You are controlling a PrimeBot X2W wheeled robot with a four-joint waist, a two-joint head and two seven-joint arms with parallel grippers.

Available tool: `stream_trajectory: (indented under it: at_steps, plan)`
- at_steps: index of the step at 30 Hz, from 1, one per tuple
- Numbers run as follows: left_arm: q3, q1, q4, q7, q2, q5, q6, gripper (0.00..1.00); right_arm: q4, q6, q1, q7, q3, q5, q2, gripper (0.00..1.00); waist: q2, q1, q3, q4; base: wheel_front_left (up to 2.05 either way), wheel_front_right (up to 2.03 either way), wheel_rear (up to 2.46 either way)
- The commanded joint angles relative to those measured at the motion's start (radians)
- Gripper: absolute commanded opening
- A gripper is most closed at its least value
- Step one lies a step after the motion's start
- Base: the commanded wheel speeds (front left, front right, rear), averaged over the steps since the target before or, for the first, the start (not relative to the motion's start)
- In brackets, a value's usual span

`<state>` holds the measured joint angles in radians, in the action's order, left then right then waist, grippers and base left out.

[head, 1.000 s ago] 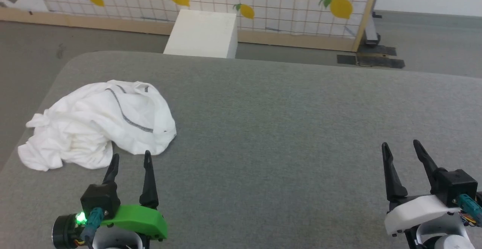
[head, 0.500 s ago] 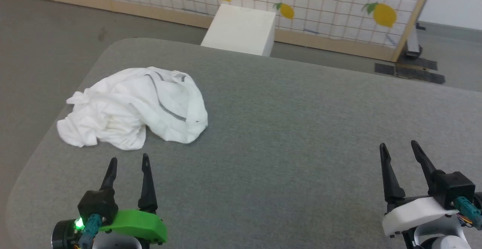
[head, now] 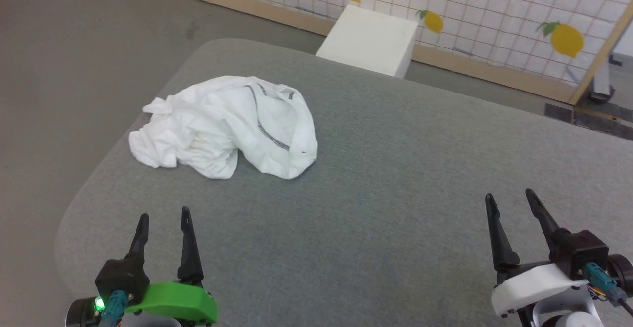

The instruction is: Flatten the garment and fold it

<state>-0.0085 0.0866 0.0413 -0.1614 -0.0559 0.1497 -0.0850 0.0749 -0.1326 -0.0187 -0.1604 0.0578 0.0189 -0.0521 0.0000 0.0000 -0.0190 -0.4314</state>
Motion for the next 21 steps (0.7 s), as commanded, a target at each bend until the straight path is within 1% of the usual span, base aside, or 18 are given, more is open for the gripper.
stream_trajectory:
  at_steps: [1, 21]
  plan:
    - [0.002, 0.015, 0.003, -0.012, 0.004, 0.008, -0.008, 1.00, 0.004, 0.001, 0.007, -0.013, -0.003, 0.005, 0.001, 1.00, 0.0000, 0.0000, 0.002, -0.027, -0.04, -0.04, -0.04]
    - [-0.003, 0.040, 0.011, -0.054, 0.005, 0.047, -0.035, 1.00, 0.022, 0.002, 0.011, -0.055, -0.006, 0.002, 0.001, 1.00, 0.0000, 0.0000, 0.001, -0.132, -0.01, -0.01, -0.01]
